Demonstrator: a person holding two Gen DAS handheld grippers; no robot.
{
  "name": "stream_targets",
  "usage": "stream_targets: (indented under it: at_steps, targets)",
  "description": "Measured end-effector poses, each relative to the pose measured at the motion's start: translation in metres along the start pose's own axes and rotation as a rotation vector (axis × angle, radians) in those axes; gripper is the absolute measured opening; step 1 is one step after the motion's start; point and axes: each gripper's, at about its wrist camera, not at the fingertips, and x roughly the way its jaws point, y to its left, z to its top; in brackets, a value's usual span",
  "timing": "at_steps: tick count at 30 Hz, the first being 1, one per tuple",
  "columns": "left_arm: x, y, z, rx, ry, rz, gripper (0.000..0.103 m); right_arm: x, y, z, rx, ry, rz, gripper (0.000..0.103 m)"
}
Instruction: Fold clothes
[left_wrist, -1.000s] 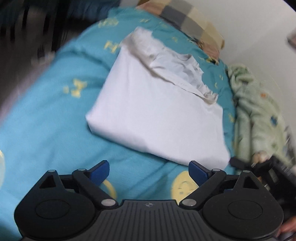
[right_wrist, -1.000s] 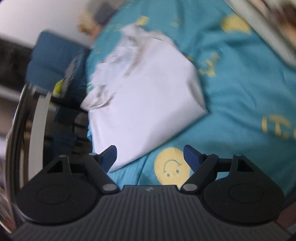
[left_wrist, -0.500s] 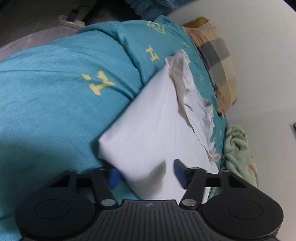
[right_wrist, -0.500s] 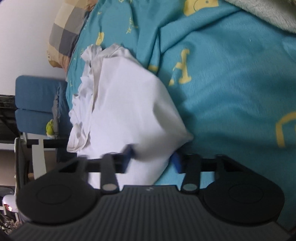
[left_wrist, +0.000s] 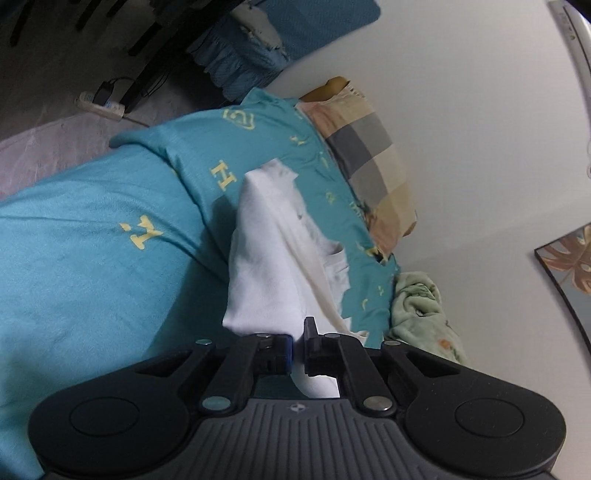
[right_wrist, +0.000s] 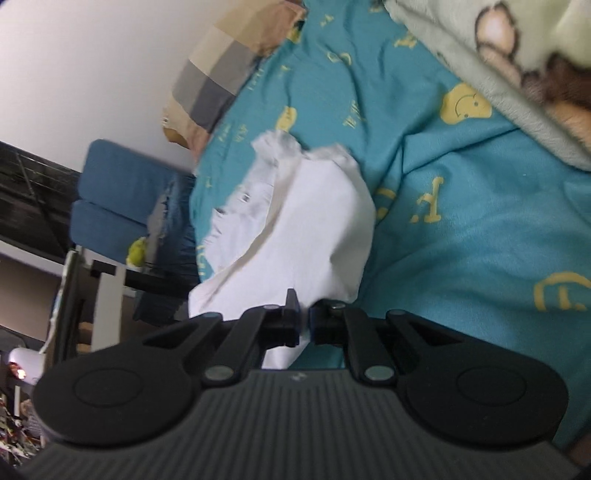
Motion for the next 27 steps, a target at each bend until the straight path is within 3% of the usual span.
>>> stream_targets:
  at_steps: [5,15,21,27]
  targets:
    - [-0.064,-0.016,-0.020,-0.002,-0.003,-0.003,0.005,-0.049,0.009,-0.019,-0.023,-0.024,0.020,0.008]
    - [-0.175,-0.032,-0.085,0.021,-0.026,0.006,0.005,-0.139,-0.014,-0.072,0.019,-0.033,0.024,0.008]
    - [-0.184,-0.040,-0.086,0.030,-0.036,0.010,0.005,-0.143,-0.014,-0.071,0.055,-0.045,0.067,0.008]
    - [-0.143,-0.050,-0.054,0.008,-0.016,0.003,0.006,-0.113,-0.003,-0.047,0.079,-0.041,0.063,0.008]
